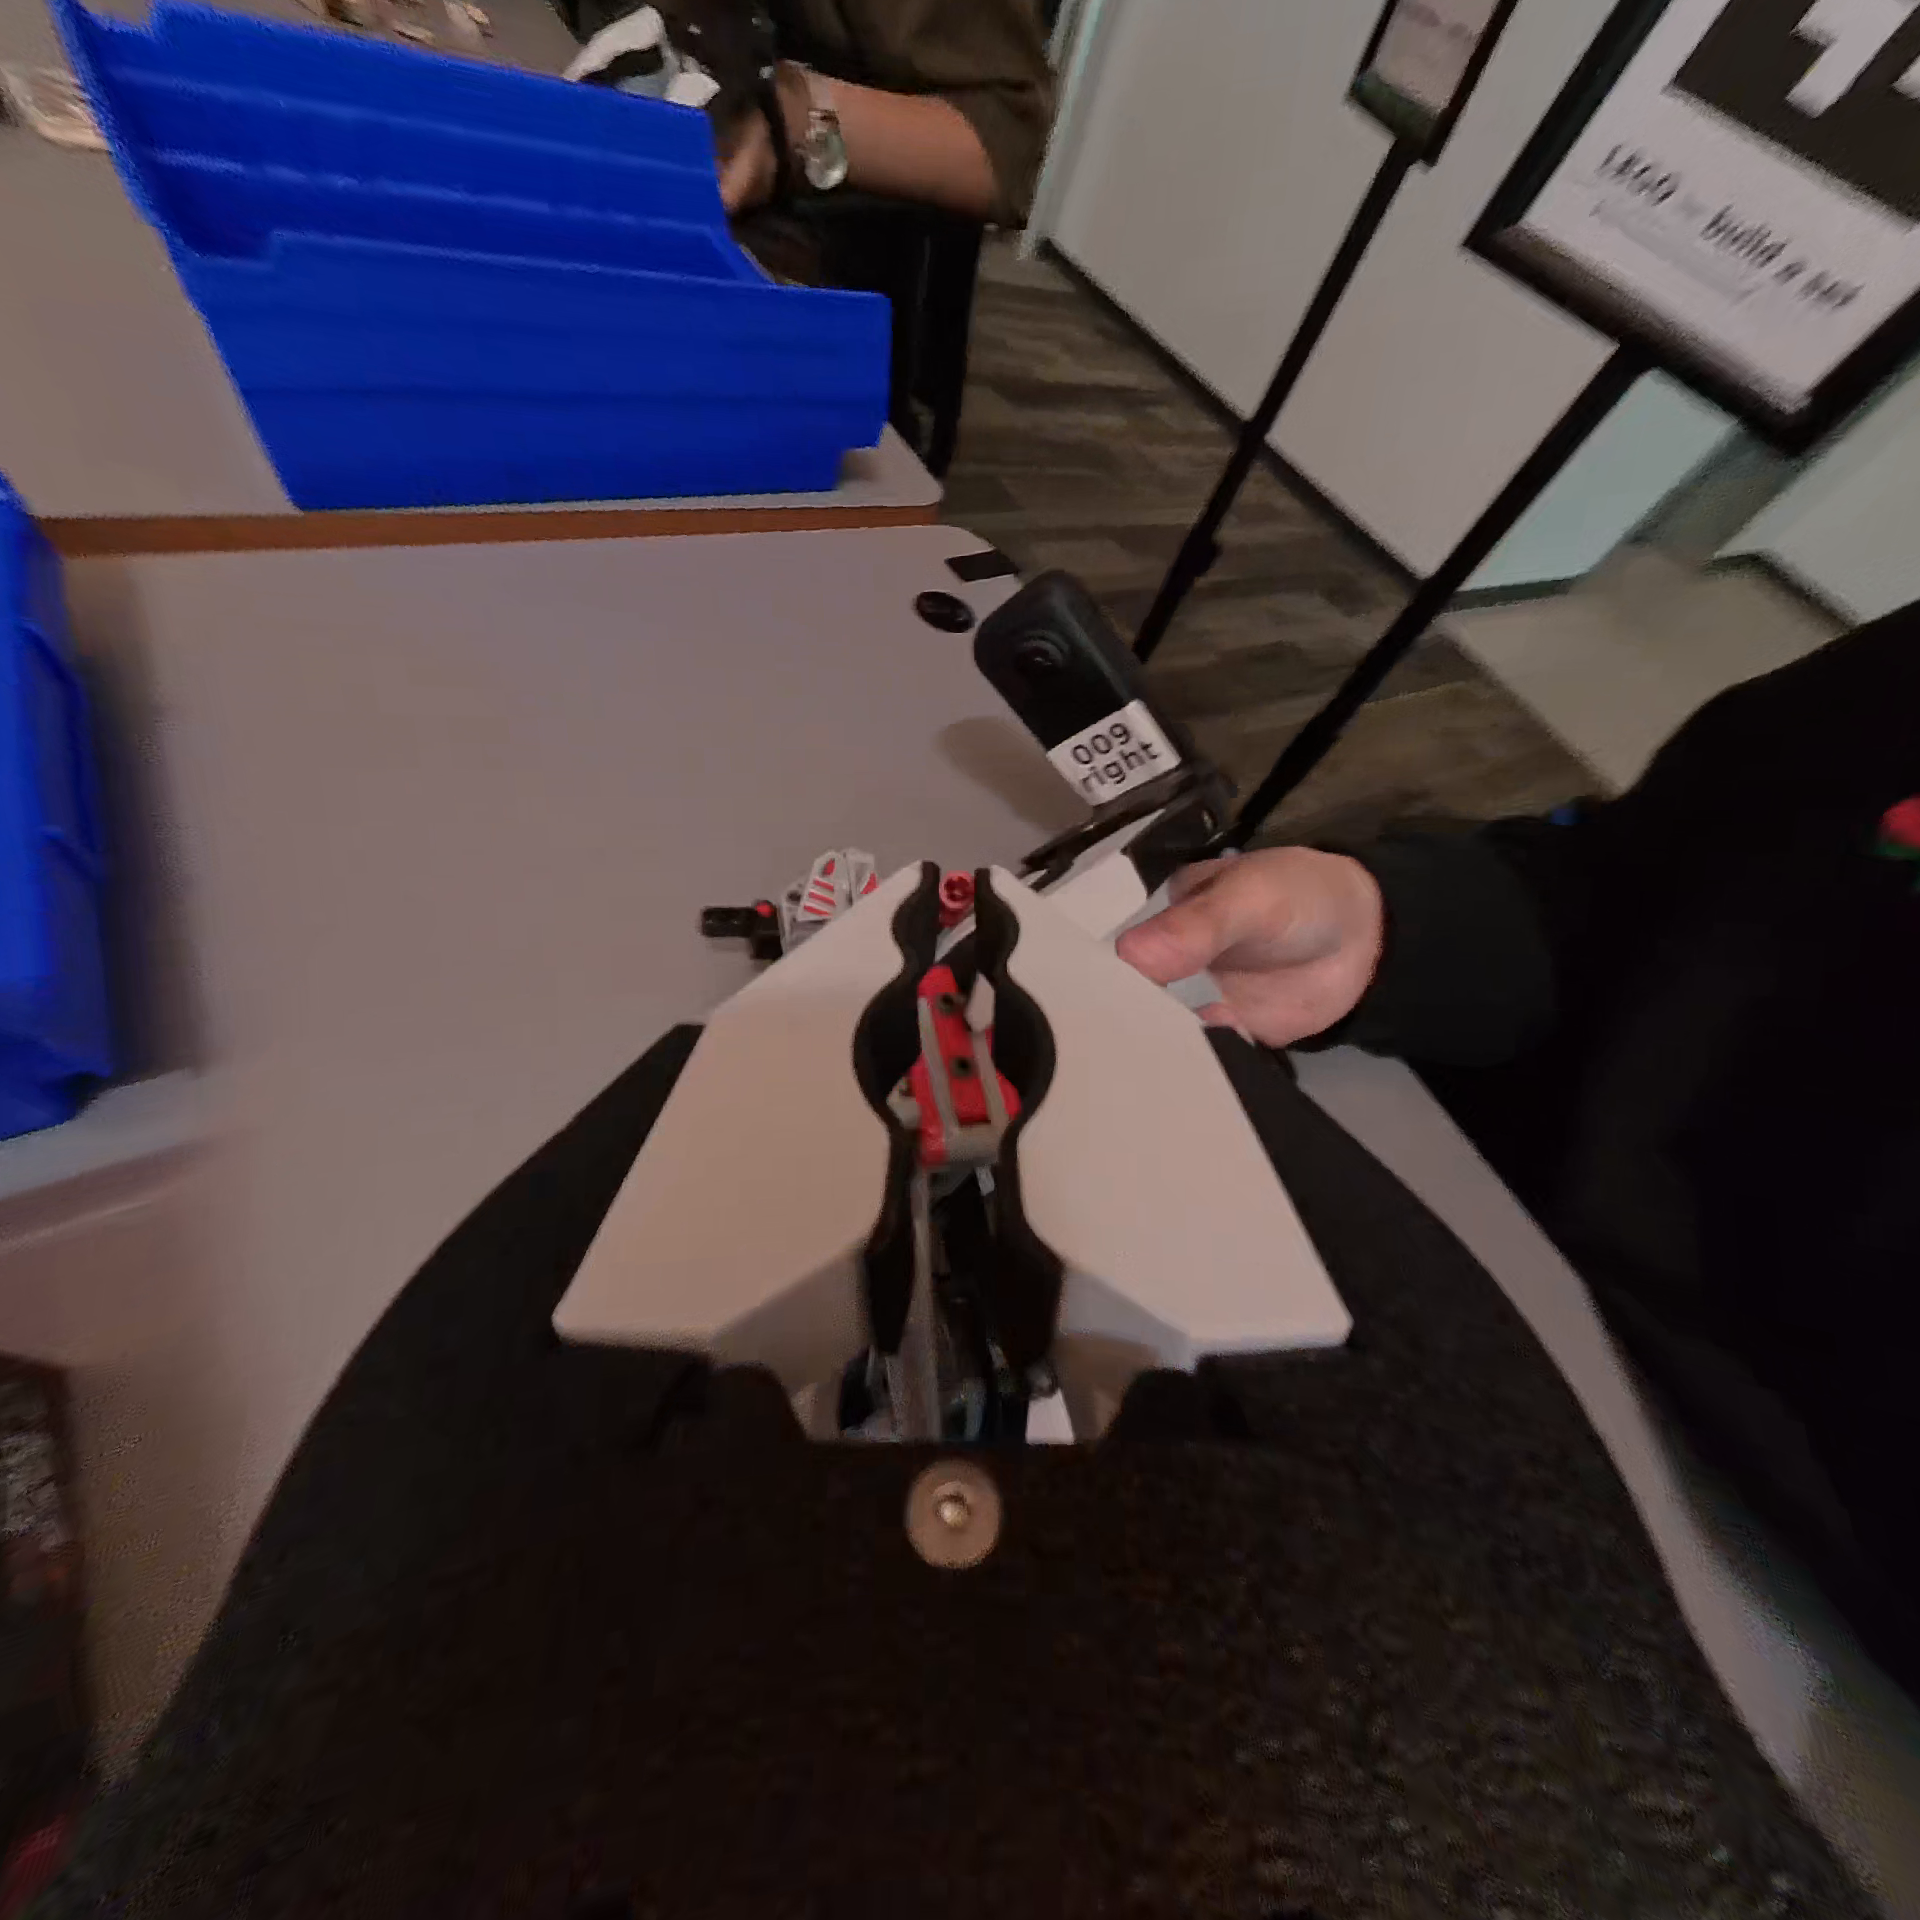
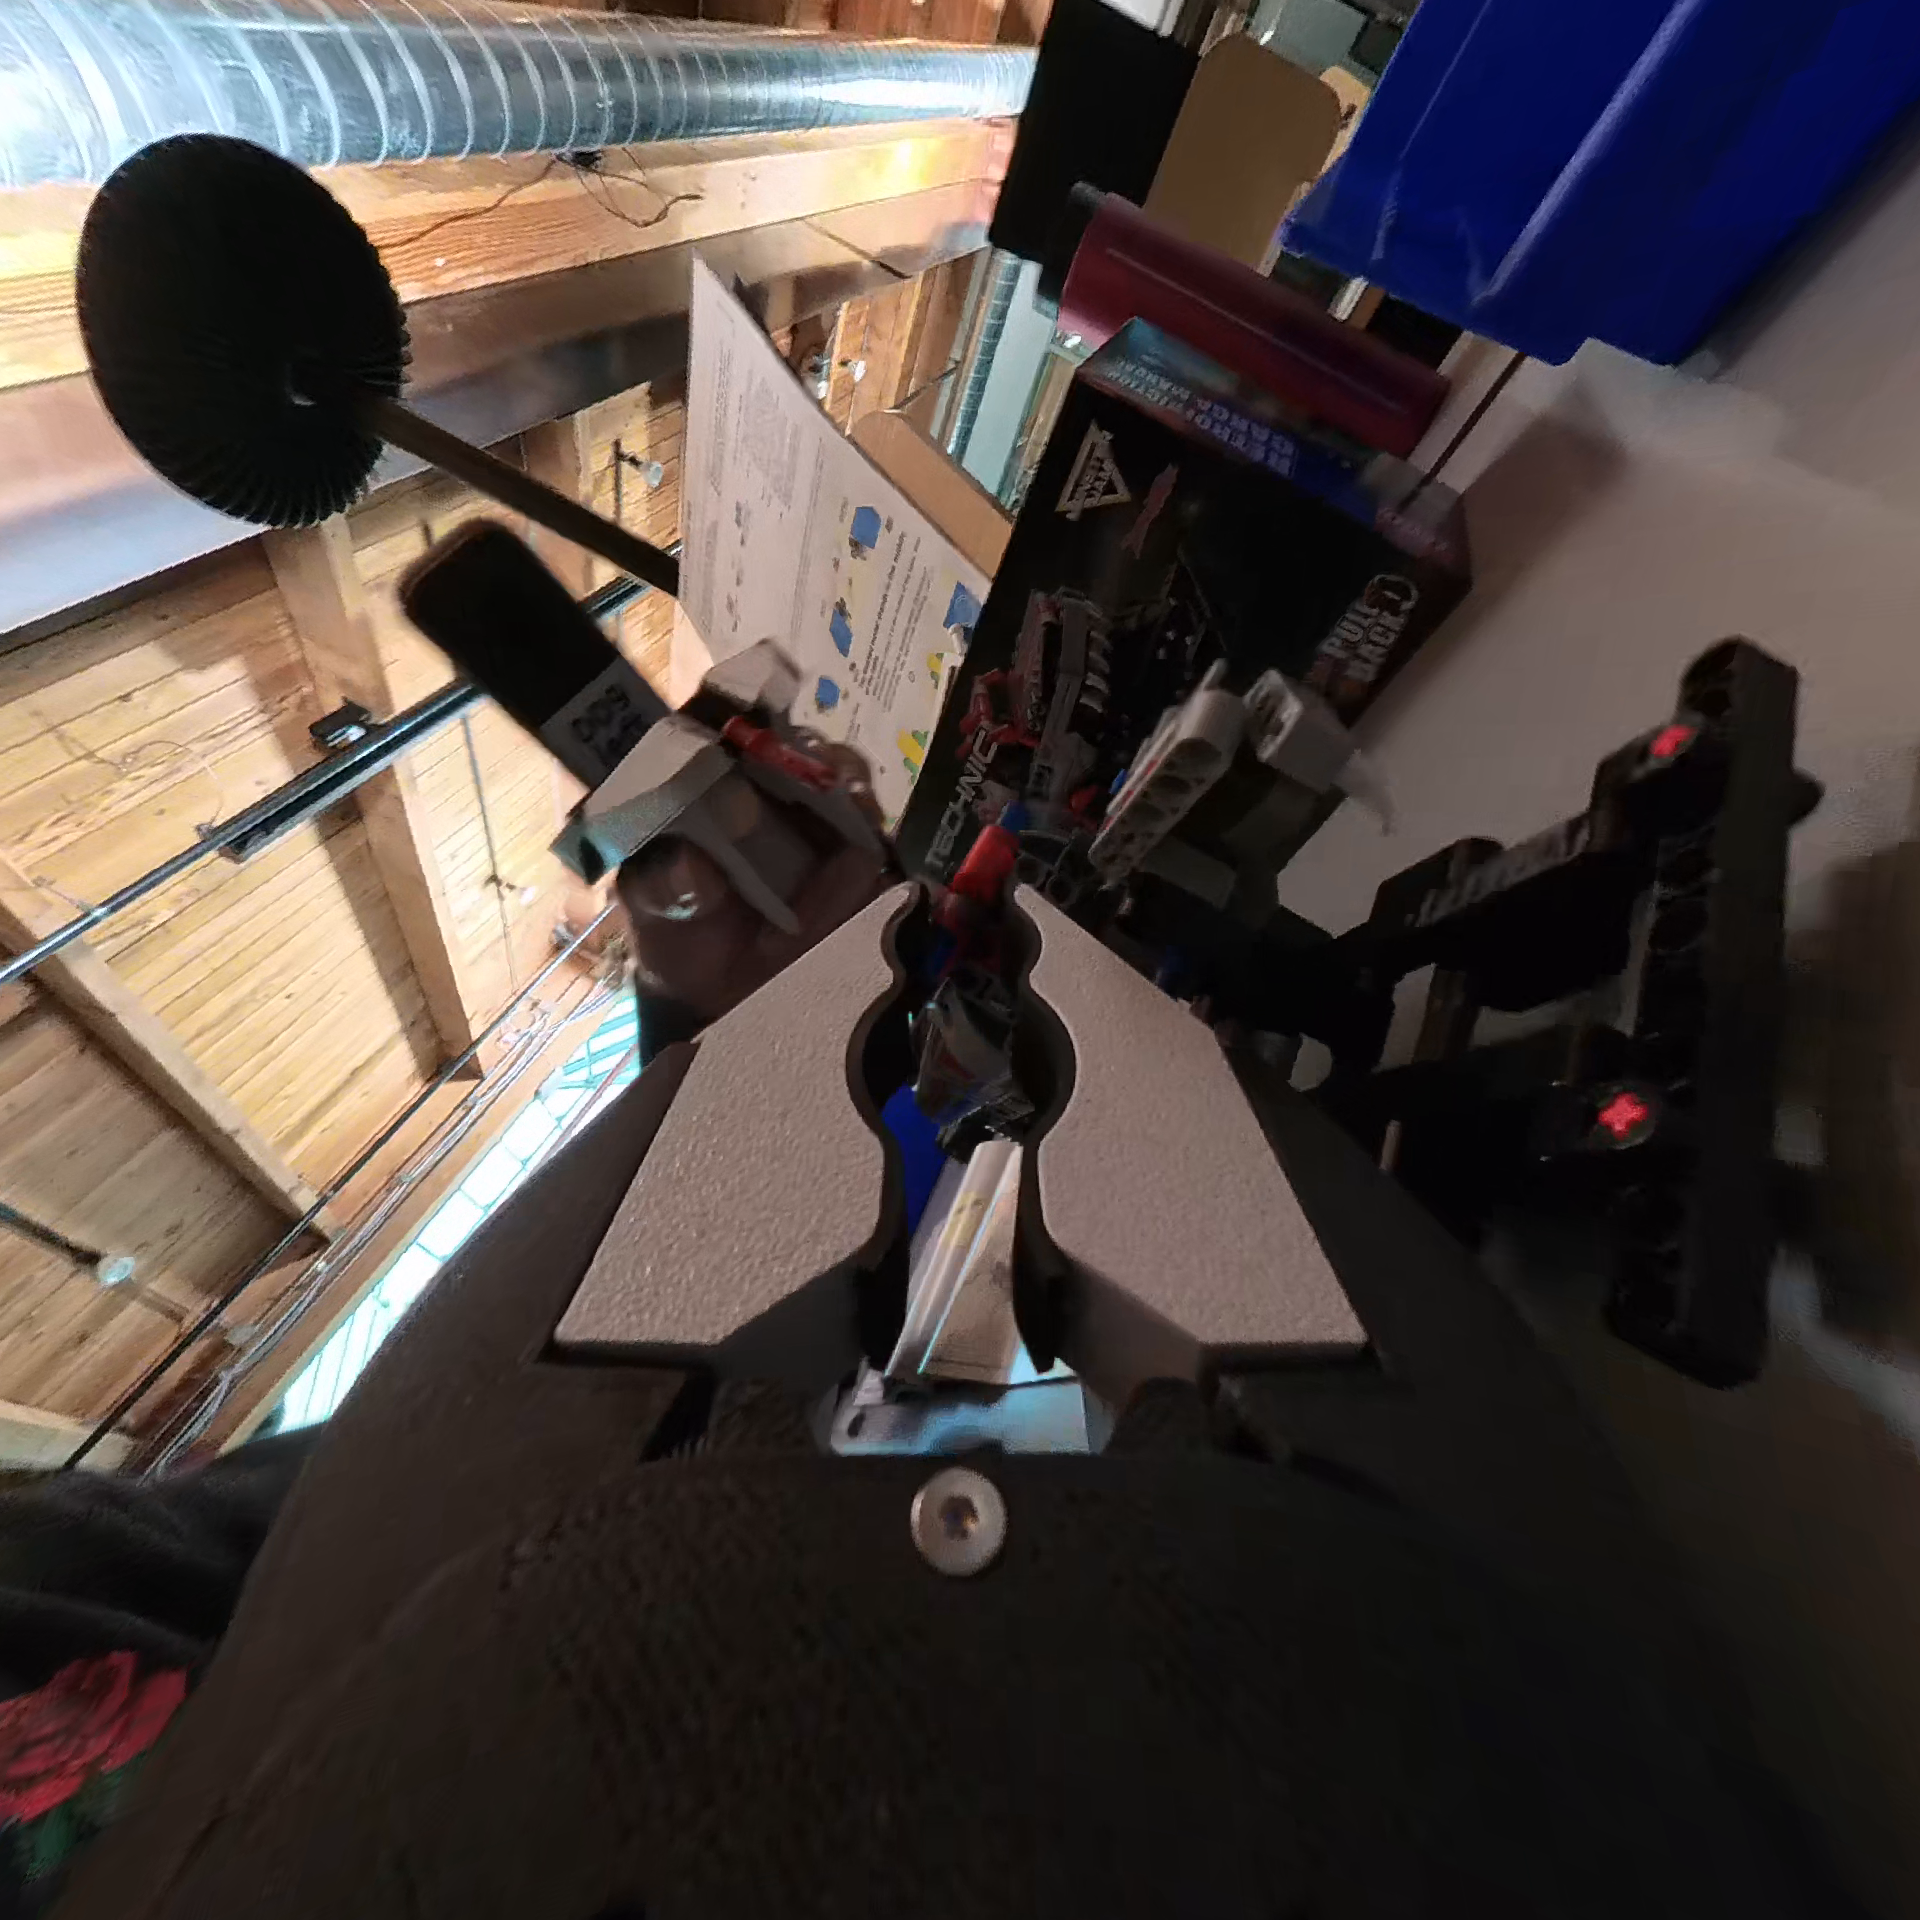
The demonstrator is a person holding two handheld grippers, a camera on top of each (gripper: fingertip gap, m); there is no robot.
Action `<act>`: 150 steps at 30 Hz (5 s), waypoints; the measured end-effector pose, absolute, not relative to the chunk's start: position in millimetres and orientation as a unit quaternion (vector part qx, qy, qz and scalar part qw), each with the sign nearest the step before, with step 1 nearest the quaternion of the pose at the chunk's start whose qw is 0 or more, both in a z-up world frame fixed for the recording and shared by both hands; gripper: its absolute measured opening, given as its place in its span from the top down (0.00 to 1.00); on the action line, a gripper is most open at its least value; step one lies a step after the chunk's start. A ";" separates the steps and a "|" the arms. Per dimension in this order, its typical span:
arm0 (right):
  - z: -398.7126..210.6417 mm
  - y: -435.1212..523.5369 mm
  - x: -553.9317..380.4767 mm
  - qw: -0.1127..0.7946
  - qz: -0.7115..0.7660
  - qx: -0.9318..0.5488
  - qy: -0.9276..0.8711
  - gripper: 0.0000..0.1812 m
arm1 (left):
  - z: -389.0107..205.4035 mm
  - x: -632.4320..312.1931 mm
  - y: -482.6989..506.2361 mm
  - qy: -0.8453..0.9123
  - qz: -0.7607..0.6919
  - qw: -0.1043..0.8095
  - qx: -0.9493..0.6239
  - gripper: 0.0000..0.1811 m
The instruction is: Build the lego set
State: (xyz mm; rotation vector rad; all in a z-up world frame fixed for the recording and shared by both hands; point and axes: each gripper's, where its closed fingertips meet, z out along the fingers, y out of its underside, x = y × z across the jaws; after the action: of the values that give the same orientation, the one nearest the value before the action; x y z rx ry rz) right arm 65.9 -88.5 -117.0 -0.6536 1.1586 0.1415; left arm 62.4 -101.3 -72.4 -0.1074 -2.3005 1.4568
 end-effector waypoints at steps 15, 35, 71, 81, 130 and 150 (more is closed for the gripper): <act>-85.2 -90.0 15.1 0.811 0.176 -0.423 0.365 0.96 | -30.7 18.5 -88.6 -0.687 0.671 0.272 -0.070 0.97; -11.6 -50.1 -100.5 0.855 0.016 -0.511 0.086 0.96 | 16.6 -94.8 -48.2 -0.697 0.700 0.105 -0.115 0.98; -9.2 -49.6 -102.6 0.815 -0.066 -0.568 0.092 0.96 | 6.7 -95.8 -53.7 -0.696 0.693 0.182 -0.033 0.98; -16.7 -45.0 -96.2 0.783 -0.102 -0.604 0.105 0.96 | 4.3 -90.7 -52.4 -0.672 0.700 0.241 -0.005 0.98; -30.6 -42.1 -92.1 0.717 -0.180 -0.667 0.090 0.96 | -11.8 -89.4 -44.7 -0.708 0.678 0.183 -0.069 0.98; -32.9 -46.6 -84.3 0.750 -0.113 -0.637 0.140 0.96 | -21.7 -77.0 -47.7 -0.706 0.680 0.196 -0.040 0.98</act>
State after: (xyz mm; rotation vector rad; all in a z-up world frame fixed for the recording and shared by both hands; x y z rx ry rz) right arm -84.3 -46.6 -32.9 -1.3926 0.3052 -0.2476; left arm -77.0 -47.7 -21.7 -0.1108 -1.9774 1.9038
